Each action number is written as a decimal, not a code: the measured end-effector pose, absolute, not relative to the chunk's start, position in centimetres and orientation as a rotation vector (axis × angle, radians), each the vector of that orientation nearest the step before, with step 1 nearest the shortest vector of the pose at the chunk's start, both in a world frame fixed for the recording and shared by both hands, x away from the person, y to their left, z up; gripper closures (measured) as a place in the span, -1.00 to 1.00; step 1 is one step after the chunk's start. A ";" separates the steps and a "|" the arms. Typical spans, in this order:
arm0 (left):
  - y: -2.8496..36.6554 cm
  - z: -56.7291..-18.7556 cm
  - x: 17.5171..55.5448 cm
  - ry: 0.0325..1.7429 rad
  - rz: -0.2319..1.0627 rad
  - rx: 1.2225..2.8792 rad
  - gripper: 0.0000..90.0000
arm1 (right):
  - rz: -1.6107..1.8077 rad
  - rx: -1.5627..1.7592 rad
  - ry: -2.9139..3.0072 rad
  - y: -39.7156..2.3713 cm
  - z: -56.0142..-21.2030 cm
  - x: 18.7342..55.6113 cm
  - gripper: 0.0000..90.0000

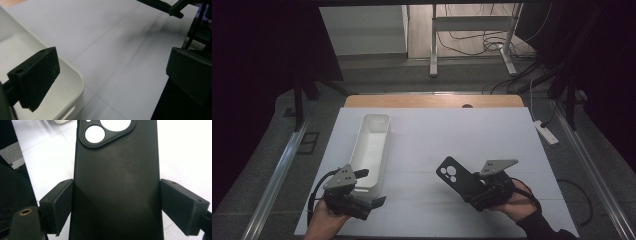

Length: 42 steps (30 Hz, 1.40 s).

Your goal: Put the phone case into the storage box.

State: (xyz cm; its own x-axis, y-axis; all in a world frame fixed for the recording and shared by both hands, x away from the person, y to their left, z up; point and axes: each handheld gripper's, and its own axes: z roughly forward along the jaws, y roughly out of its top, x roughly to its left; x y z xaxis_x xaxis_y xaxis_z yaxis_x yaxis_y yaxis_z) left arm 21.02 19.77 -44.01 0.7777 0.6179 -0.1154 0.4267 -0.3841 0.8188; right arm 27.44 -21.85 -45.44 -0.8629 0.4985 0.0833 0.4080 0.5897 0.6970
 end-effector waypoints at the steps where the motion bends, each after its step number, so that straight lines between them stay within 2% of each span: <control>1: 19.6 -44.0 21.2 0.771 0.253 2.031 -1.00 | 1.140 0.769 2.692 -21.9 -45.4 27.4 -0.67; 42: 14.1 -43.4 26.1 0.500 0.118 2.004 -1.00 | 1.297 0.635 2.734 -20.7 -44.4 26.6 -0.67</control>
State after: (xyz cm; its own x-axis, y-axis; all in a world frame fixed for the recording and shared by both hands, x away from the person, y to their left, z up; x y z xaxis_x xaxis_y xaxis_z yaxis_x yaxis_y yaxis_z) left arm 26.11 14.10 -43.37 0.9090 0.3957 -0.1307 0.2956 -0.3910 0.8716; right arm 26.56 -20.70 -44.39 -0.9144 0.3841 0.1281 0.3422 0.5641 0.7515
